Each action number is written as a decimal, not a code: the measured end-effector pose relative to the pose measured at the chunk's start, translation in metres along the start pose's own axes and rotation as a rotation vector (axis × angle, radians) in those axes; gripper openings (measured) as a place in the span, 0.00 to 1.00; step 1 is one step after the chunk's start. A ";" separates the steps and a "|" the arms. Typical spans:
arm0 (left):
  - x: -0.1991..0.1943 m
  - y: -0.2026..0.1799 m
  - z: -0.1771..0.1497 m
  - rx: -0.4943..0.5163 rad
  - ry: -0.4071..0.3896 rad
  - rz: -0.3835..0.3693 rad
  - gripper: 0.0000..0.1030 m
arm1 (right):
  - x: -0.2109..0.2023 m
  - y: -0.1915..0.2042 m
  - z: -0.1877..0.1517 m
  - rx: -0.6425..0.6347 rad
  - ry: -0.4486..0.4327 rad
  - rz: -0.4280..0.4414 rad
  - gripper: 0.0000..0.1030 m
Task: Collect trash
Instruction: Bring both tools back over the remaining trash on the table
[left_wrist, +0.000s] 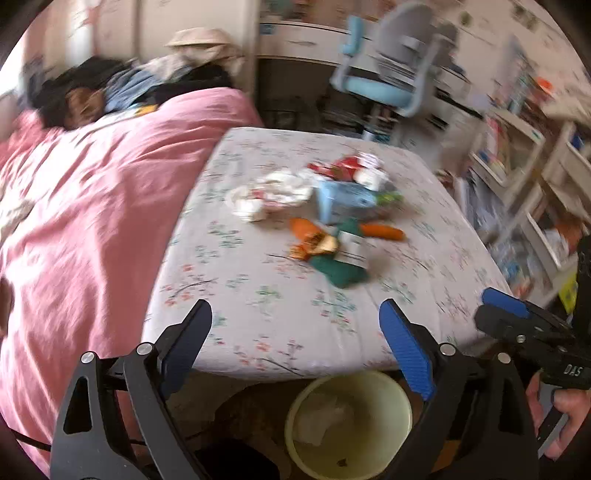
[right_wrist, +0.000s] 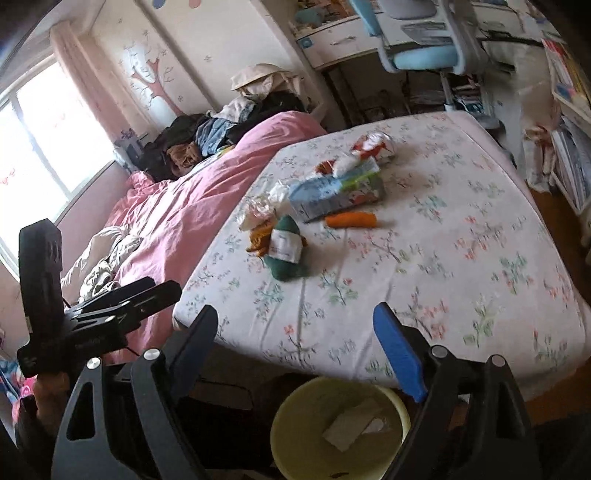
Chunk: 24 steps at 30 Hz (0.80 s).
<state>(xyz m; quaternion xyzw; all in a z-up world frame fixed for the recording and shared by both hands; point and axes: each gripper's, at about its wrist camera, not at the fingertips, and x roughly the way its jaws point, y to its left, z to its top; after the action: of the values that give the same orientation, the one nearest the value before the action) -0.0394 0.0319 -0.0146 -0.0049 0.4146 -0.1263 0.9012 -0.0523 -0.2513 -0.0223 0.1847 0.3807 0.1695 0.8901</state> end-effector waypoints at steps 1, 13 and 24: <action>0.001 0.007 0.001 -0.035 -0.001 0.004 0.87 | 0.002 0.002 0.005 -0.017 -0.005 0.001 0.80; 0.029 0.026 0.043 -0.067 -0.034 0.101 0.89 | 0.060 0.015 0.073 -0.200 -0.066 -0.010 0.84; 0.058 0.040 0.067 -0.115 0.008 0.143 0.89 | 0.074 -0.003 0.078 -0.016 -0.024 0.090 0.84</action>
<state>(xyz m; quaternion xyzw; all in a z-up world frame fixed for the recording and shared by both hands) 0.0557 0.0505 -0.0186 -0.0266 0.4240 -0.0377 0.9045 0.0546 -0.2370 -0.0194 0.1964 0.3599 0.2104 0.8875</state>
